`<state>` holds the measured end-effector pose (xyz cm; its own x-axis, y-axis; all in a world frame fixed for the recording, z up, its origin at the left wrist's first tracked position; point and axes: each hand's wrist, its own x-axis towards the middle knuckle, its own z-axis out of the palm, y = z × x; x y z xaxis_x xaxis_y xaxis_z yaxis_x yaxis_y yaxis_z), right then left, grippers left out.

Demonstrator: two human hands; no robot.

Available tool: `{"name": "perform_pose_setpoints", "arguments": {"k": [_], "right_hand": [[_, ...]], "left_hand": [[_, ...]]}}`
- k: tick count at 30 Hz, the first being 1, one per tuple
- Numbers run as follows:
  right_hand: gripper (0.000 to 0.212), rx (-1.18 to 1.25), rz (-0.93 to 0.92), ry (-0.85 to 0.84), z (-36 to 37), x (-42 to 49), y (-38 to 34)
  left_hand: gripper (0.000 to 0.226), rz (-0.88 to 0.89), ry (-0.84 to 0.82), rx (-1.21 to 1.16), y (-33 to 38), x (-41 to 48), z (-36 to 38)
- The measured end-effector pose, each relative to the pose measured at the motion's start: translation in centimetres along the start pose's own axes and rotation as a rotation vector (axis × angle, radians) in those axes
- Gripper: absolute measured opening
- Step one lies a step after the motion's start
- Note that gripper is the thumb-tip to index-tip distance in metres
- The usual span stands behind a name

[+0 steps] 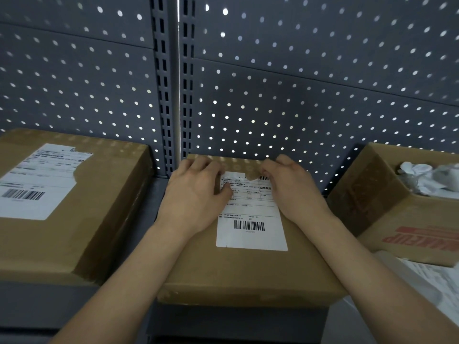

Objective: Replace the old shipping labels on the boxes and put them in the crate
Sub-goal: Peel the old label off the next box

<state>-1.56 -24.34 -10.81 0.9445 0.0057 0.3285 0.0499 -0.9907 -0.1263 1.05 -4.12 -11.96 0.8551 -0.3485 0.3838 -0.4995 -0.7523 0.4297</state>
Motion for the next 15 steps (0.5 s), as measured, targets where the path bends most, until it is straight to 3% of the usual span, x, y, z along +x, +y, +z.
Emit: {"name": "perform_pose_setpoints", "arguments": {"k": [8, 15], "right_hand": [[0.045, -0.032, -0.056, -0.022, -1.3, 0.0, -0.9], [0.031, 0.048, 0.022, -0.014, -0.7, 0.0, -0.3]], "left_hand": [[0.036, 0.003, -0.005, 0.008, 0.0, 0.0, 0.0], [0.037, 0.005, -0.001, 0.006, 0.0, 0.0, 0.0]]}}
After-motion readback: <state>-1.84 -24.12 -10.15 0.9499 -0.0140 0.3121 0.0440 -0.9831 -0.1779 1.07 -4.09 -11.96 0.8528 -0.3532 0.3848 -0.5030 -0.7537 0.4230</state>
